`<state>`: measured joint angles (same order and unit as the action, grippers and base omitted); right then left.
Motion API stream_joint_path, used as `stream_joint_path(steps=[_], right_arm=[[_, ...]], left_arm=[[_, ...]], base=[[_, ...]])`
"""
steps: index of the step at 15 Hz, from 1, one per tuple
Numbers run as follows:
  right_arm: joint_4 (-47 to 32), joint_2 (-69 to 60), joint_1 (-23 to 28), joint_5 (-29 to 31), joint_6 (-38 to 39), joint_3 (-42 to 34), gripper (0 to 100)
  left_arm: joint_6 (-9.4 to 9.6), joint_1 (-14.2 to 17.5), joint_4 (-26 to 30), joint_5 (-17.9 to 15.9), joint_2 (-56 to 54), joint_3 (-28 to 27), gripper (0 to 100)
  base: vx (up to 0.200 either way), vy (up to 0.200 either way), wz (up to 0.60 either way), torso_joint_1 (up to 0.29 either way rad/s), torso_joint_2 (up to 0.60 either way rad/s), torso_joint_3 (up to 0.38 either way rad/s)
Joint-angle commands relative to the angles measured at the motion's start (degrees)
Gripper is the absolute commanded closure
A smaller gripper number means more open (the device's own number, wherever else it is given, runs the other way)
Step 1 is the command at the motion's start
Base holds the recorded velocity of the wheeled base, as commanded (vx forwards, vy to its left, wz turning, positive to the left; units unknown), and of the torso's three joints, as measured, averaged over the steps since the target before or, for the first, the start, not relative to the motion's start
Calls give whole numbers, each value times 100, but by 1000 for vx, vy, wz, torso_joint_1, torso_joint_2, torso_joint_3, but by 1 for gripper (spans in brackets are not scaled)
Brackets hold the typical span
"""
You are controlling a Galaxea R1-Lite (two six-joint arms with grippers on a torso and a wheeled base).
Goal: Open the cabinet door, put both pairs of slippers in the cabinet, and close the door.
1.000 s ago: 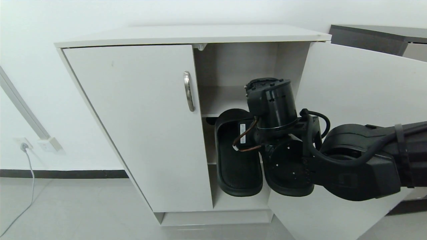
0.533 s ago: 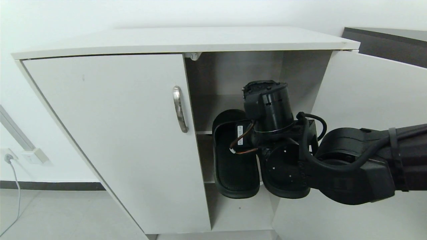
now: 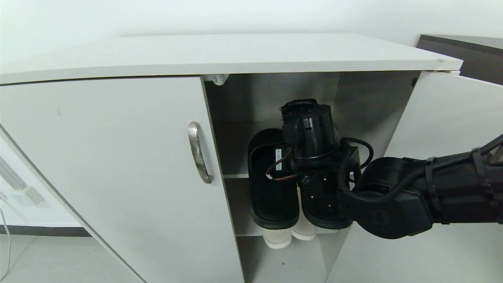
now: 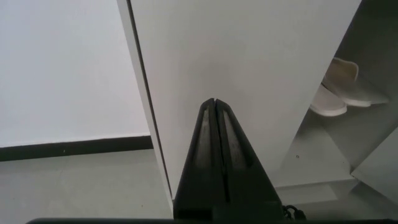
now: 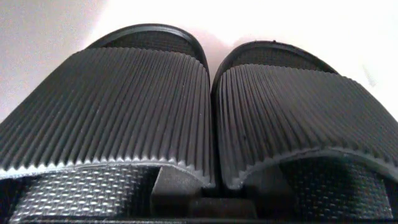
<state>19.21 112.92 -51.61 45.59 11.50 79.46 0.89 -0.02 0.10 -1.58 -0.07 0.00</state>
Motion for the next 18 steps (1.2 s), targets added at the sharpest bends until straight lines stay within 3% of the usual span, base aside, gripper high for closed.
stream_joint_path(steps=[1, 10, 14, 18], right_arm=[[-14, 37, 37, -7, -77, 79, 100], [-234, 389, 424, -297, -288, 808, 100], [-831, 573, 547, -481, -279, 1511, 100], [-946, 714, 644, -604, -279, 1705, 100]], left_arm=[[-1, -6, -1, 0, 7, 0, 100], [-1, -6, -1, 0, 7, 0, 100], [-1, -6, -1, 0, 7, 0, 100], [-1, 2, -1, 0, 7, 0, 100]], base=[[0, 0, 0, 0, 0, 0], [0, 0, 0, 0, 0, 0], [0, 0, 0, 0, 0, 0], [0, 0, 0, 0, 0, 0]])
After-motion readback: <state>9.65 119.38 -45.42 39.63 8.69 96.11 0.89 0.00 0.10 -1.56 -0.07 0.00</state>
